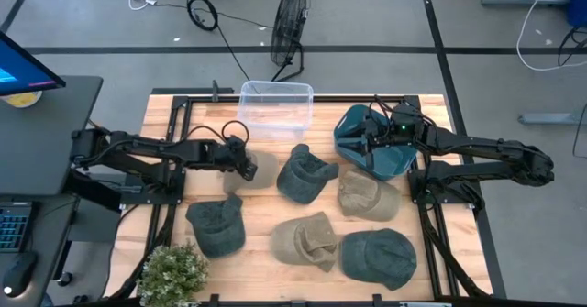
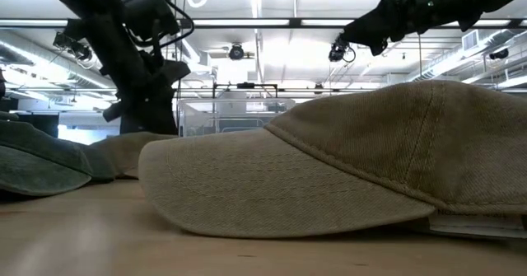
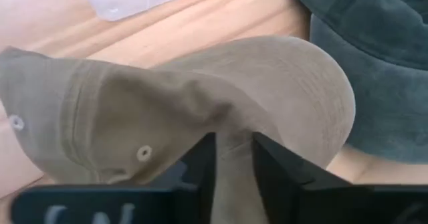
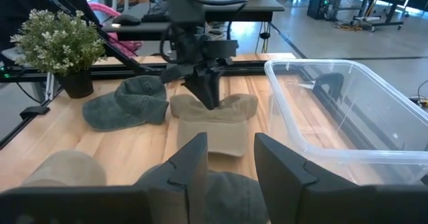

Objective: Pick & Place hat
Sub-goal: Put the top left brown cap into the transparent bin

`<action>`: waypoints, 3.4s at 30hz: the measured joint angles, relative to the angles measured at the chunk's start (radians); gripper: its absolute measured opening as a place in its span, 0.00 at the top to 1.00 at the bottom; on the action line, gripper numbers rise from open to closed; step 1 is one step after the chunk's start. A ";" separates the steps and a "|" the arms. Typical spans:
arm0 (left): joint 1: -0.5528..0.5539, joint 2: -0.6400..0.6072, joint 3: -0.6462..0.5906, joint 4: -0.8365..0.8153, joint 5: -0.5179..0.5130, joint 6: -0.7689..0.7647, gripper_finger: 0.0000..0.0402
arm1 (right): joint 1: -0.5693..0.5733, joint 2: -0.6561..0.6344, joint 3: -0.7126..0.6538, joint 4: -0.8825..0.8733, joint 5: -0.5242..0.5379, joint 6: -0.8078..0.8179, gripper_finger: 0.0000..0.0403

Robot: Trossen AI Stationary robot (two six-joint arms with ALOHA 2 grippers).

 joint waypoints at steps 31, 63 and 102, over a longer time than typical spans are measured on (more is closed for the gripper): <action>0.011 0.134 0.001 0.163 0.054 -0.045 0.65 | 0.012 0.060 -0.001 -0.004 0.000 -0.031 0.68; 0.055 -0.048 0.424 0.189 -0.239 0.716 0.99 | 0.013 0.059 -0.001 0.011 0.000 -0.030 0.68; 0.302 0.374 0.439 0.237 -0.092 0.623 0.69 | 0.013 0.059 -0.001 -0.104 0.000 -0.030 0.68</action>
